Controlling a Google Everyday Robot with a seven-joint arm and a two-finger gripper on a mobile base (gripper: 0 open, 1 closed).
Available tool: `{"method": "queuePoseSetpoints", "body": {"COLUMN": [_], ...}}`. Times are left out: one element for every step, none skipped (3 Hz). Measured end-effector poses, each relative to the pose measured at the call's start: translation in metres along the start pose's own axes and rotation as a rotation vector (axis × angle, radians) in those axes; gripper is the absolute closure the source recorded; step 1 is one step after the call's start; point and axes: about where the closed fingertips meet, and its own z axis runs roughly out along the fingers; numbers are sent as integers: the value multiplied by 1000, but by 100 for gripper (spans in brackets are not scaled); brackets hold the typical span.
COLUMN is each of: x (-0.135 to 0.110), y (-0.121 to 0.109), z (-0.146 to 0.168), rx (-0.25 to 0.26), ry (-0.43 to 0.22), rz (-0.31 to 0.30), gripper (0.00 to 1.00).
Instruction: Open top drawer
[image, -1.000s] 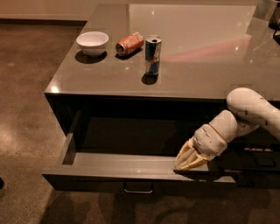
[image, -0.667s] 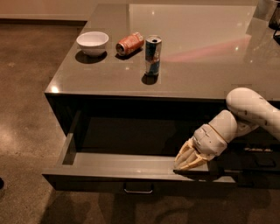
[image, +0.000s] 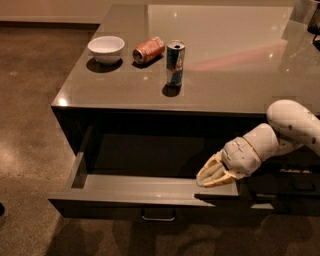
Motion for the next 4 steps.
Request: {"method": "queuePoseSetpoints", "body": {"x": [-8,-2,-3,-7], "y": [-6,-7,-7,-6], "z": [18,60,59,56], "rx": [22,2,2,-7], "ry": [43,133,133,98], "rz": [23,67,67,79], "gripper": [100,100,100,100]}}
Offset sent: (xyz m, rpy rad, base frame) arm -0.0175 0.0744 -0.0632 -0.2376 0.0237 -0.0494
